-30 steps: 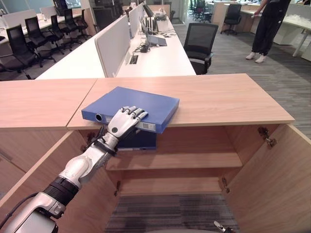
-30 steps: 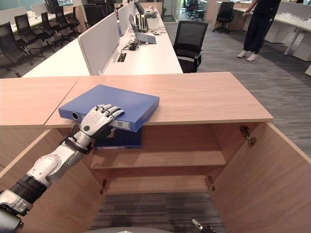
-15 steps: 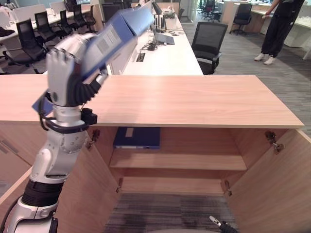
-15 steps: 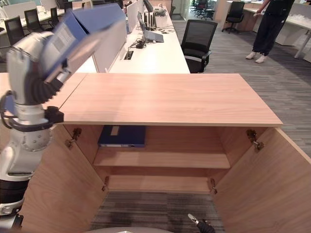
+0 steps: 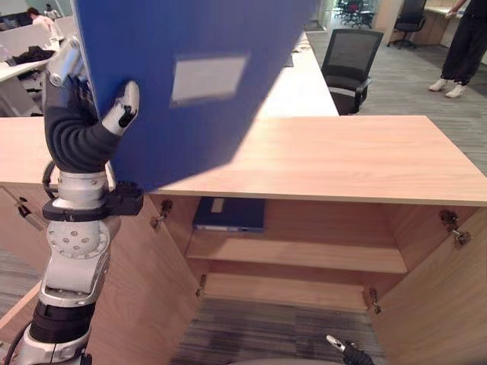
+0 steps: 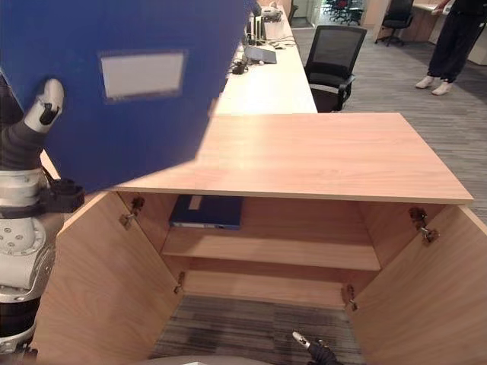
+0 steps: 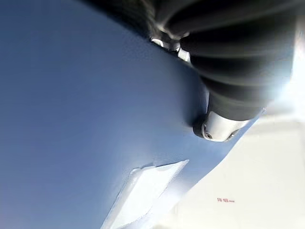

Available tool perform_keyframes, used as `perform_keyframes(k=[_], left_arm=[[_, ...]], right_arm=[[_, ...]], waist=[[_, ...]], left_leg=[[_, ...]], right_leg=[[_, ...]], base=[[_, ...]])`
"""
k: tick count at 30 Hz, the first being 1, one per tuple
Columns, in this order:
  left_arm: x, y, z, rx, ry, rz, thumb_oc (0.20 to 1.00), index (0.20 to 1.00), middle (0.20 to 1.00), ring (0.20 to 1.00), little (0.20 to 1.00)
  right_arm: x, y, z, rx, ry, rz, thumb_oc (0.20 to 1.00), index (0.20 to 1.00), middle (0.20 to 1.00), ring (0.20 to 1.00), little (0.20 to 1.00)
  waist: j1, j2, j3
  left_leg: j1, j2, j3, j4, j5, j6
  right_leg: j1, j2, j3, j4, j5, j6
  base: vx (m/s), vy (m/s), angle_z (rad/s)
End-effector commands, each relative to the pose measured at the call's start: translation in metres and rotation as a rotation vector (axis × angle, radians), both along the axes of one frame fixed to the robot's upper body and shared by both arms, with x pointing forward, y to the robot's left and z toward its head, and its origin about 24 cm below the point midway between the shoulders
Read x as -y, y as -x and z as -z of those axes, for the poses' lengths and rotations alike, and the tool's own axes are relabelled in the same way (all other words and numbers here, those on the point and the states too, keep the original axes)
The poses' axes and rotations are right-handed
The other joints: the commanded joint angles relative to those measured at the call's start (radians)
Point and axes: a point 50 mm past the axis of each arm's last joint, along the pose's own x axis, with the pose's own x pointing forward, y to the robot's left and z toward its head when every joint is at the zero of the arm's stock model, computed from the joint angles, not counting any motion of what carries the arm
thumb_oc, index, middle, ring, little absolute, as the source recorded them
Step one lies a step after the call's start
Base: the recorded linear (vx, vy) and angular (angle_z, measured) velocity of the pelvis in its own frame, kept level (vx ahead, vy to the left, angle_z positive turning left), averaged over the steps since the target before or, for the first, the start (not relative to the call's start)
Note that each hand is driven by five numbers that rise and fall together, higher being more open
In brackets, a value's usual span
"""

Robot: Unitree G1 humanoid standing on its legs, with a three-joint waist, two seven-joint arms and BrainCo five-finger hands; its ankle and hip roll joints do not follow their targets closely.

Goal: Put the empty folder in the office cabinet

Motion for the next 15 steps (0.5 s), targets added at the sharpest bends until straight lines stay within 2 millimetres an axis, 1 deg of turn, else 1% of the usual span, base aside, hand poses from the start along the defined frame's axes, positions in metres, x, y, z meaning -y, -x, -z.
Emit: perform_keyframes(k=[1,6,7,11,12,13,15], left_arm=[[-0.02,0.01,-0.032,0.09,0.091,0.185,0.2,0.2,0.2,0.2,0.2],[-0.041,0.011,-0.027,0.029,0.169,0.22,0.2,0.2,0.2,0.2,0.2],[-0.05,0.01,-0.022,-0.006,0.202,0.219,0.2,0.2,0.2,0.2,0.2],[-0.054,0.006,-0.016,-0.059,0.201,0.21,0.2,0.2,0.2,0.2,0.2],[-0.054,0.006,-0.016,-0.06,0.201,0.21,0.2,0.2,0.2,0.2,0.2],[-0.054,0.004,-0.012,-0.088,0.192,0.197,0.2,0.2,0.2,0.2,0.2],[-0.052,0.002,-0.007,-0.127,0.175,0.194,0.2,0.2,0.2,0.2,0.2]], right_arm=[[-0.007,-0.045,-0.011,0.136,-0.044,-0.027,1.0,1.0,1.0,1.0,1.0],[-0.006,-0.046,-0.012,0.138,-0.045,-0.056,1.0,1.0,1.0,1.0,1.0],[-0.006,-0.044,-0.011,0.134,-0.048,-0.055,1.0,1.0,1.0,1.0,1.0],[-0.008,-0.046,-0.012,0.144,-0.057,-0.073,1.0,1.0,1.0,1.0,1.0],[-0.008,-0.046,-0.012,0.143,-0.057,-0.073,1.0,1.0,1.0,1.0,1.0],[-0.011,-0.053,-0.015,0.174,-0.061,-0.11,1.0,1.0,1.0,1.0,1.0],[-0.016,-0.066,-0.024,0.244,-0.061,-0.174,1.0,1.0,1.0,1.0,1.0]], waist=[[0.02,-0.022,0.038],[0.028,-0.024,0.039],[0.031,-0.023,0.038],[0.031,-0.023,0.04],[0.031,-0.022,0.038],[0.031,-0.025,0.043],[0.029,-0.026,0.045]], left_leg=[[0.07,0.022,0.009,0.012,-0.105,-0.022],[0.069,0.022,0.009,0.012,-0.103,-0.025],[0.066,0.021,0.01,0.012,-0.102,-0.026],[0.064,0.022,0.008,0.012,-0.1,-0.026],[0.071,0.023,0.007,0.012,-0.113,-0.027],[0.064,0.022,0.006,0.012,-0.099,-0.026],[0.063,0.021,0.007,0.012,-0.098,-0.026]], right_leg=[[-0.039,-0.027,-0.066,0.035,-0.001,0.063],[-0.034,-0.031,-0.065,0.026,0.005,0.065],[-0.035,-0.033,-0.066,0.023,0.007,0.066],[-0.036,-0.034,-0.069,0.025,0.008,0.067],[-0.028,-0.033,-0.068,0.022,-0.002,0.069],[-0.037,-0.035,-0.068,0.026,0.009,0.068],[-0.038,-0.035,-0.067,0.026,0.01,0.068]], base=[[-0.01,0.02,0.04],[0.0,0.003,0.01],[0.0,0.0,0.0],[0.01,0.001,0.0],[0.0,0.0,0.0],[0.0,0.0,0.0],[-0.04,0.002,0.0]])
